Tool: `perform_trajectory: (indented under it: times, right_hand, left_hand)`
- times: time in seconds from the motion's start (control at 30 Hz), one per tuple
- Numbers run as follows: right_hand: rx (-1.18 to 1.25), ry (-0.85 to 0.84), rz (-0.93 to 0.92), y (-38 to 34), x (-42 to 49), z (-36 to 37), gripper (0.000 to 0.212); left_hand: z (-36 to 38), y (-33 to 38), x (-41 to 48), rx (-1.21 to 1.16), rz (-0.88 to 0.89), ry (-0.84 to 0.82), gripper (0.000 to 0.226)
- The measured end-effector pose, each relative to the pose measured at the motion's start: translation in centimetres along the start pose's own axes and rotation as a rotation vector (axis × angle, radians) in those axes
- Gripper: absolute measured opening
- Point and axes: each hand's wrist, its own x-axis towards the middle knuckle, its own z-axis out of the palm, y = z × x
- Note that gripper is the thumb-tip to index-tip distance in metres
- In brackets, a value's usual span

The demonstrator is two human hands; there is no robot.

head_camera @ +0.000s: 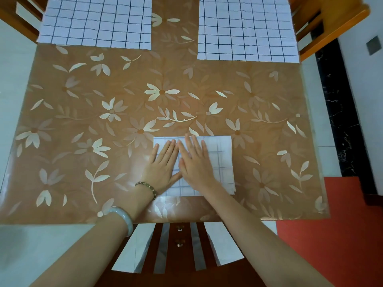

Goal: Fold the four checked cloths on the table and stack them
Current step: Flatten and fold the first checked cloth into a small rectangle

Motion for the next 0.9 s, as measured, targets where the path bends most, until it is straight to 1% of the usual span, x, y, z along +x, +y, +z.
perform_trajectory:
  times: [0.07,0.2,0.27,0.37,0.43,0.5,0.57,0.63,0.7,0.73,0.8,0.9]
  right_hand:
    - [-0.006,-0.017,-0.005,0.3,-0.1,0.9,0.051]
    - [-0.123,-0.061,0.000,4.0,-1.1,0.7,0.055]
    - [-0.150,-0.058,0.065,6.5,-2.0,-0.2,0.058]
    - [-0.195,-0.067,0.157,9.6,-3.4,-1.4,0.061]
    - [-0.219,-0.098,0.185,10.4,-3.8,-2.0,0.061]
    - [-0.225,-0.111,0.197,10.4,-3.8,-2.3,0.062]
    - [-0.206,-0.097,0.208,9.6,-3.5,-2.7,0.060]
    - [-0.141,-0.051,0.181,8.7,-2.8,-3.3,0.055]
    - [-0.031,-0.040,0.118,7.3,-2.1,-4.2,0.055]
    - [0.037,-0.063,0.082,6.5,-1.6,-4.7,0.057]
    - [0.158,-0.176,0.058,5.0,-0.7,-5.2,0.062]
    - [0.162,-0.239,0.085,4.0,0.5,-5.0,0.066]
  left_hand:
    - [0.0,-0.1,-0.1,0.001,-0.006,-0.010,0.082]
    - [-0.2,-0.2,0.1,-0.004,-0.003,-0.033,0.083]
    - [-0.3,-0.6,0.0,-0.020,-0.007,-0.031,0.081]
    - [-0.5,-1.7,-0.5,-0.055,-0.079,-0.023,0.081]
    - [-0.8,-2.0,-0.9,-0.085,-0.154,-0.024,0.084]
    - [-1.7,-1.6,-1.2,-0.183,-0.258,-0.003,0.084]
    - [-2.7,-0.6,-1.3,-0.315,-0.359,0.085,0.075]
    - [-3.8,0.6,-1.1,-0.459,-0.495,0.134,0.075]
    - [-4.3,1.4,-0.7,-0.564,-0.653,0.131,0.081]
    - [-4.6,1.6,-0.5,-0.592,-0.717,0.120,0.082]
    - [-5.1,1.7,-0.2,-0.634,-0.824,0.089,0.075]
    - [-5.9,1.8,-0.1,-0.666,-0.927,0.019,0.066]
